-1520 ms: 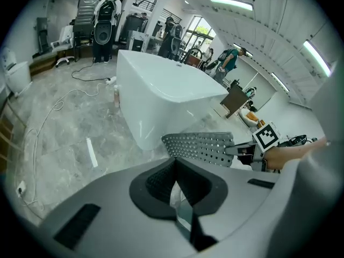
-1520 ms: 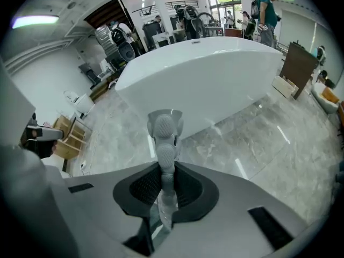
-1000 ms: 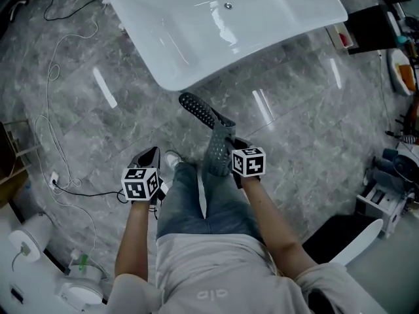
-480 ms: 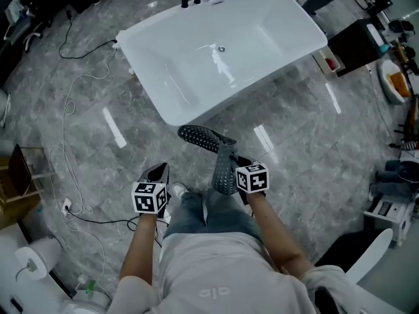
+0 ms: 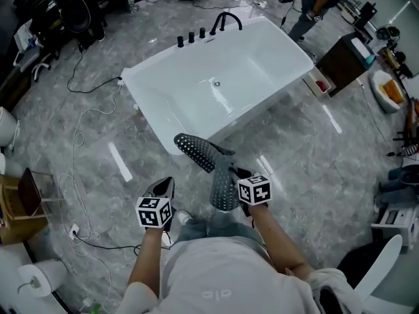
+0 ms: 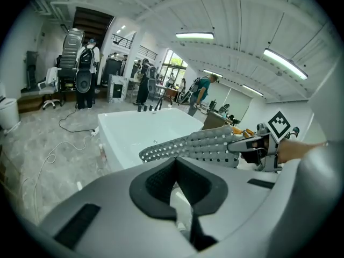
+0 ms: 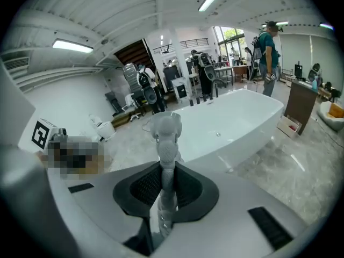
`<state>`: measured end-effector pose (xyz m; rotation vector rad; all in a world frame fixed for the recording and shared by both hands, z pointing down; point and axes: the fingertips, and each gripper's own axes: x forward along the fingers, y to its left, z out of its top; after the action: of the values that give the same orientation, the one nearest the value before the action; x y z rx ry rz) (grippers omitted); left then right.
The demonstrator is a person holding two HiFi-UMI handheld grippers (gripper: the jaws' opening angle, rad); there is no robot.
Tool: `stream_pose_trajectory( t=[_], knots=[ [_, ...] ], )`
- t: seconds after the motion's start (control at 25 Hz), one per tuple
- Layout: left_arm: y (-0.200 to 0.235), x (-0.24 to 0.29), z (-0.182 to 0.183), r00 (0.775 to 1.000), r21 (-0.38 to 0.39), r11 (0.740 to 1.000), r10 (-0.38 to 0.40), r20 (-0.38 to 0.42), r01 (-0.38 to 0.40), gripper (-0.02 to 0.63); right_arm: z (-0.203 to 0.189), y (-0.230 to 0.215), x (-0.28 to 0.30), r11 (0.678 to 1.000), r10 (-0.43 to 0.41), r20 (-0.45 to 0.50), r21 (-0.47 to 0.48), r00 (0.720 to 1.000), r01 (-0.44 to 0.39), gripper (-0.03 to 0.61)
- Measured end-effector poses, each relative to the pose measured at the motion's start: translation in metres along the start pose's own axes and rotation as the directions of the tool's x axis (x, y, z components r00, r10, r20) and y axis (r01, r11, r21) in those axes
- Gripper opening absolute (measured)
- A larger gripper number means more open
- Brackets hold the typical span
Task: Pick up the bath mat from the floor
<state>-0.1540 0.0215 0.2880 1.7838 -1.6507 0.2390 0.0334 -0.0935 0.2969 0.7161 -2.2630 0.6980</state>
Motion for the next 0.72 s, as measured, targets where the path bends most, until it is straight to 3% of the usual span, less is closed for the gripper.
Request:
stream_pose_trajectory(
  t=[0.4, 0.72],
  knots=[
    [-0.043, -0.055, 0.118, 0.972, 0.137, 0.991, -0.025, 0.232, -0.007, 0.017, 0.096, 0.034, -0.082, 0.987, 0.064, 0.213, -0.161, 0.975, -0.03, 0.066],
    [-0.082, -0.115, 0.191, 0.897, 0.188, 0.982, -0.066, 0.437, -0.019, 0.015, 0.162, 0.063, -0.149, 0.973, 0.169, 0.39, -0.211, 0.905, -0.092, 0.066]
  ],
)
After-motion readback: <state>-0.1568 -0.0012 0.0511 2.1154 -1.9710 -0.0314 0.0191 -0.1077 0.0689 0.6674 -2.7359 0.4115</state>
